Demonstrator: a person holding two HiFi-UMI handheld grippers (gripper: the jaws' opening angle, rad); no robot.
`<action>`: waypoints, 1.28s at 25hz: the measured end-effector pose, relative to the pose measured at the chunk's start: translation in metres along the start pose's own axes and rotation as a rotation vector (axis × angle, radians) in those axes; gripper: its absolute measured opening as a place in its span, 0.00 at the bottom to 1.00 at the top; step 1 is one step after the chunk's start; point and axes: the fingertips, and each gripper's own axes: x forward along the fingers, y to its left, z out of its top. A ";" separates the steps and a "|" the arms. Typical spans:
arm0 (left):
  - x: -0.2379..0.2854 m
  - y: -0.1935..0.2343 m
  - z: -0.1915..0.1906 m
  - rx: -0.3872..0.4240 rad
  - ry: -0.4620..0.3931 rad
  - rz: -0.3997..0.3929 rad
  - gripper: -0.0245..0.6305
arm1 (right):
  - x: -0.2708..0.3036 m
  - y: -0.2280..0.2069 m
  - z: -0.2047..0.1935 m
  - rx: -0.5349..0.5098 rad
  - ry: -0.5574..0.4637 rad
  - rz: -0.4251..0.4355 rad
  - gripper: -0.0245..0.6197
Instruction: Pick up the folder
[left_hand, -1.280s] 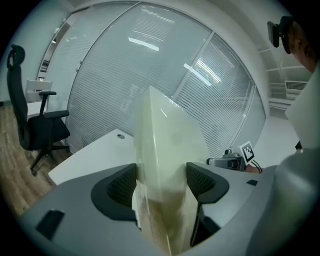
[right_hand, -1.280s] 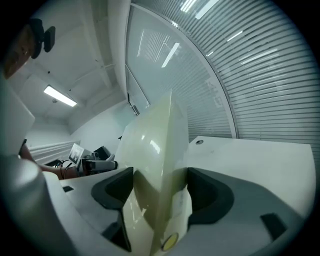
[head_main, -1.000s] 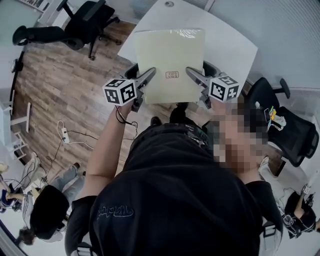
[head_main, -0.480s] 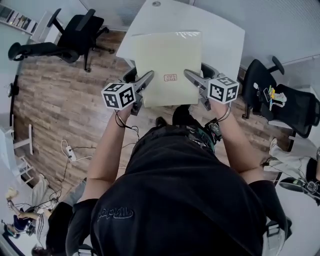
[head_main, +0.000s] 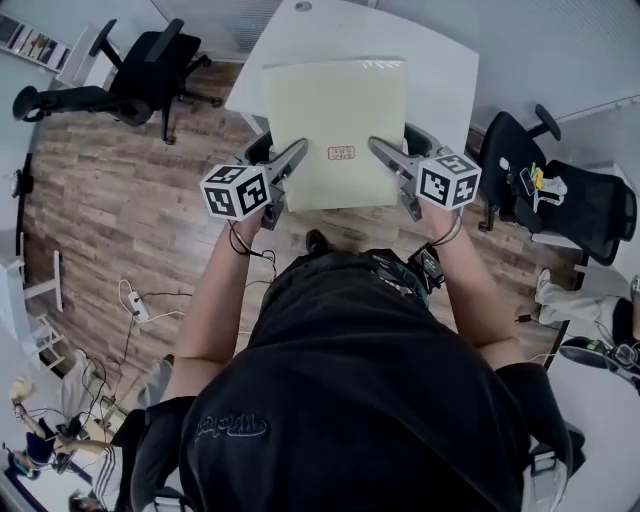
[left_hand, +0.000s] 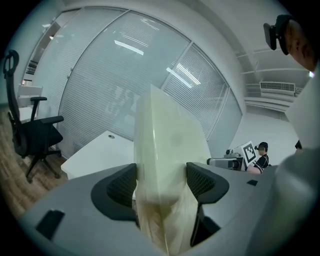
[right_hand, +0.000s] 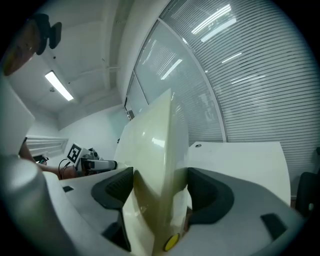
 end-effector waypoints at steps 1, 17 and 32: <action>-0.001 -0.005 -0.001 0.002 -0.003 0.003 0.54 | -0.005 0.000 0.000 -0.005 -0.005 0.002 0.55; -0.009 -0.152 -0.094 0.019 -0.023 0.048 0.54 | -0.158 -0.013 -0.069 -0.031 -0.028 0.043 0.55; -0.086 -0.228 -0.165 0.035 -0.075 0.096 0.54 | -0.241 0.047 -0.131 -0.068 -0.030 0.090 0.56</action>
